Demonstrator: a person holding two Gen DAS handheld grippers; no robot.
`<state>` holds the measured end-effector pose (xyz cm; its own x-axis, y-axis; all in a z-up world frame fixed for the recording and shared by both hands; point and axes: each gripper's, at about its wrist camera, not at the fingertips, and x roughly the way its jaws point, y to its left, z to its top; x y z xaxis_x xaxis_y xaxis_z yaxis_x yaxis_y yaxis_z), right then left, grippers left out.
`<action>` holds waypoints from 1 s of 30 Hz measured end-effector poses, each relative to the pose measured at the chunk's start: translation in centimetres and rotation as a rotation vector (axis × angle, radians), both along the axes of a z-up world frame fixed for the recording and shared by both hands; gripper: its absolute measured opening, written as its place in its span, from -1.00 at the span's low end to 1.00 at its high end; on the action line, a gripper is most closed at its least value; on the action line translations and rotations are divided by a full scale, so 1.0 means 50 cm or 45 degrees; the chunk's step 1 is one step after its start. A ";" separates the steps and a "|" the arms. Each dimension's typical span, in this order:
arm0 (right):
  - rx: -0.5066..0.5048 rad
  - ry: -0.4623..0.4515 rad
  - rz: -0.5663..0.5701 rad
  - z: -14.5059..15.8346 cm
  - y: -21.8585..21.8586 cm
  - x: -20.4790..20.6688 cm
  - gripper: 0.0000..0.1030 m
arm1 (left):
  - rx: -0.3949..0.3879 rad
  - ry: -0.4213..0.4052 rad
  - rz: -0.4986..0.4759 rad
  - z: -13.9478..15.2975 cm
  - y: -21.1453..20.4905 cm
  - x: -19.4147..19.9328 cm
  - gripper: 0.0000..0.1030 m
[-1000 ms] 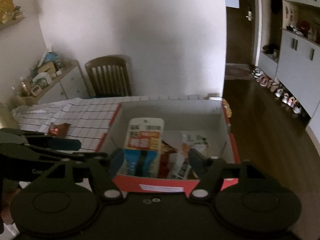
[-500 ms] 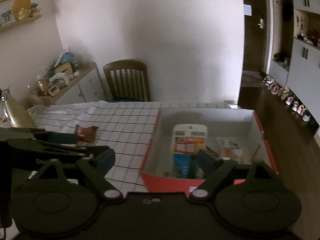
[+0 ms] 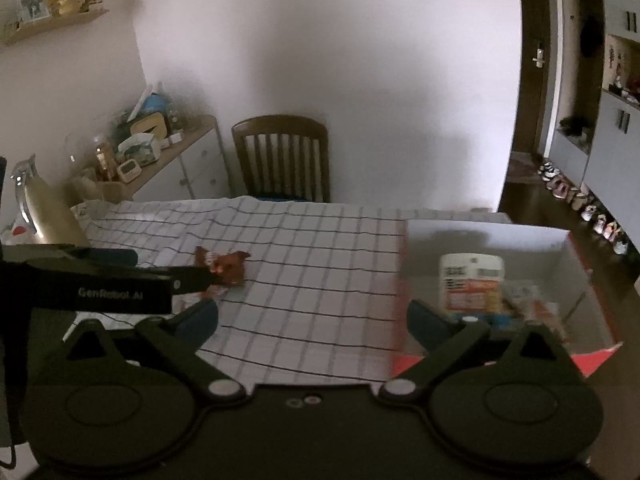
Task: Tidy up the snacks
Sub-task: 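Withdraw both tools toward the remaining packets on the table, then grasp the brown OREO packet with the left tool while the right grasps the white-orange packet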
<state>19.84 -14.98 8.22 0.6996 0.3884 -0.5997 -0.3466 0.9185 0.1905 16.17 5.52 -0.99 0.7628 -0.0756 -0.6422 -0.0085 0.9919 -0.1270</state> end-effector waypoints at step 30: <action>-0.109 0.207 0.161 -0.166 0.369 0.110 0.88 | 0.282 0.160 -0.451 -0.135 0.242 0.243 0.99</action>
